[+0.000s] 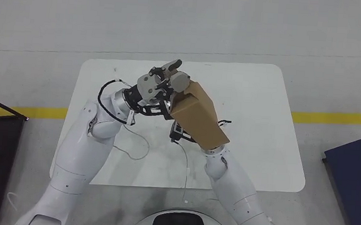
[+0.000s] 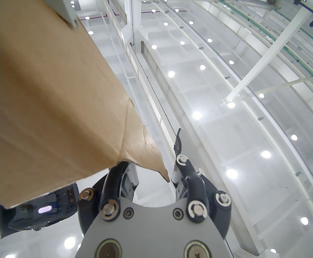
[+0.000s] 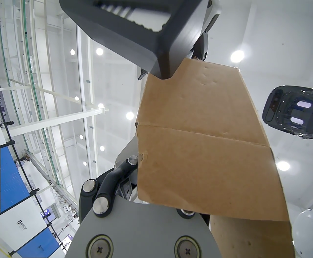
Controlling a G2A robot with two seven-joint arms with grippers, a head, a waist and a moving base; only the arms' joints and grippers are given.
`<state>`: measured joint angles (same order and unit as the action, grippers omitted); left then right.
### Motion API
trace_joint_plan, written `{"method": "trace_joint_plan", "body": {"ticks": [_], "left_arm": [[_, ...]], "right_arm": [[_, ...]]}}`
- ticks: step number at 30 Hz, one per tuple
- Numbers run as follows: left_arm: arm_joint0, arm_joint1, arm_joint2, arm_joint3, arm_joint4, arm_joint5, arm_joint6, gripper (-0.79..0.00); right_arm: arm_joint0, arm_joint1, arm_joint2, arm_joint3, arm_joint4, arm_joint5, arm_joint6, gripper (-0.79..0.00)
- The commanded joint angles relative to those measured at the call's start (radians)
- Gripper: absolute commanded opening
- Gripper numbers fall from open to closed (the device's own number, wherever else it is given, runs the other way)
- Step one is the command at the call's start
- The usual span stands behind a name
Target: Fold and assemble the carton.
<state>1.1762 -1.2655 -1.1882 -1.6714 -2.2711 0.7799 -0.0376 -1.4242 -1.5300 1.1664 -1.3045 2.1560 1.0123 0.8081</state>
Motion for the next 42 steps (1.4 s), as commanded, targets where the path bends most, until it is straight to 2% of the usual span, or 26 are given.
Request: {"method": "trace_joint_plan", "body": {"ticks": [1, 21, 36, 42], "left_arm": [[0.002, 0.001, 0.001, 0.004, 0.014, 0.007, 0.001, -0.403], [0.034, 0.011, -0.031, -0.044, 0.118, 0.075, -0.054, -0.366], [0.096, 0.021, -0.04, -0.13, 0.133, 0.08, -0.043, -0.391], [0.111, 0.023, -0.04, -0.147, 0.088, 0.067, -0.027, -0.345]], "right_arm": [[0.0, 0.0, 0.001, -0.001, 0.0, 0.0, 0.0, -0.785], [-0.006, 0.0, 0.004, -0.001, 0.003, 0.0, 0.0, -0.785], [-0.01, -0.003, 0.014, -0.001, -0.015, 0.0, 0.0, -0.785], [-0.013, -0.008, 0.021, -0.006, -0.04, -0.004, 0.004, -0.785]]}}
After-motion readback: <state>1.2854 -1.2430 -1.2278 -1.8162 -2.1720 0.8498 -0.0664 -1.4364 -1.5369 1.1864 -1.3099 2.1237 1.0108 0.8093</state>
